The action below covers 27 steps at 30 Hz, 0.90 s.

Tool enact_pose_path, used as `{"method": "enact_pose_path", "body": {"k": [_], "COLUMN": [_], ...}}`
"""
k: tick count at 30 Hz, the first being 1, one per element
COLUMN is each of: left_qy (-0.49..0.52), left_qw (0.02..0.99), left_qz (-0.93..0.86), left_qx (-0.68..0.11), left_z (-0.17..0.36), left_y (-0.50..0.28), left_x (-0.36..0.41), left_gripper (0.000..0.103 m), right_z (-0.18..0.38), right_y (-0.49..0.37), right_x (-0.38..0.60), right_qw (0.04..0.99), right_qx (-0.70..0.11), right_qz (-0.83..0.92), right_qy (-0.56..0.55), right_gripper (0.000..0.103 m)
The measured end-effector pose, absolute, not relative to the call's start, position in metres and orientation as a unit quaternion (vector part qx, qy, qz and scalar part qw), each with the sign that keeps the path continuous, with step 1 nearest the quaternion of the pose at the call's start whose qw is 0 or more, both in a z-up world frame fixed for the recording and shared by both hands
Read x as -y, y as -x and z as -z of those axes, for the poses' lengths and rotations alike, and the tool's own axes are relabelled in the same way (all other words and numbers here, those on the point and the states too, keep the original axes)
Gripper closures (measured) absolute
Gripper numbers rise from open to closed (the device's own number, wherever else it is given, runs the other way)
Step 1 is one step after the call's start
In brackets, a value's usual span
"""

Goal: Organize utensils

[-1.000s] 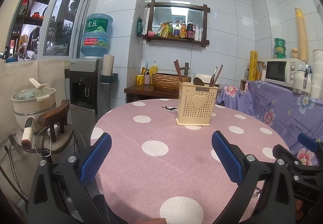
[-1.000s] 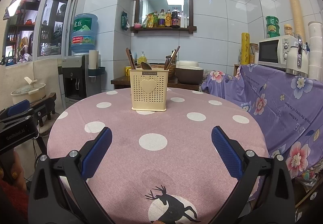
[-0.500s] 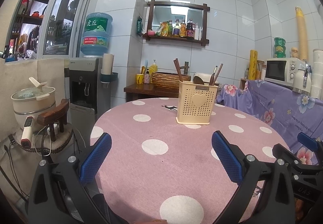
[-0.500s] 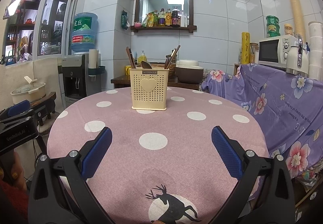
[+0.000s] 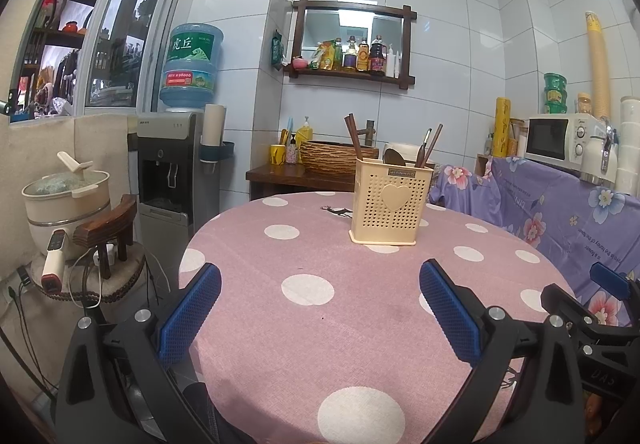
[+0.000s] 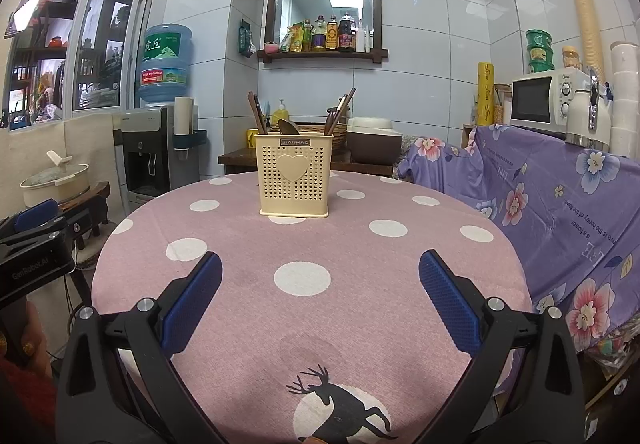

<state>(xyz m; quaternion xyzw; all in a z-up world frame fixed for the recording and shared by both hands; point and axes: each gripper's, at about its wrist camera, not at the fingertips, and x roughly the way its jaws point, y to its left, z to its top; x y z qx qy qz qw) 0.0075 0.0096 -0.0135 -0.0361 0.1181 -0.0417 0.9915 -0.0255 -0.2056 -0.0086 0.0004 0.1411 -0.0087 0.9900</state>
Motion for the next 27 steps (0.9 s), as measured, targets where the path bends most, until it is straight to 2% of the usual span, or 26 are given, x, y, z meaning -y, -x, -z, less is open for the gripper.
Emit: {"method": "enact_pose_path", "body": {"k": [27], "left_qy": [0.037], "left_qw": [0.991], "left_qz": [0.041], "left_qx": [-0.123], "left_z": [0.0126], "left_y": [-0.0079], "left_x": [-0.0119], "left_gripper": [0.005], "right_z": [0.0082], "right_y": [0.0265], "right_x": [0.2047], "right_qw": [0.989], "right_qx": [-0.144], "right_qz": [0.01], "right_qy": [-0.002], "right_gripper": [0.006]}}
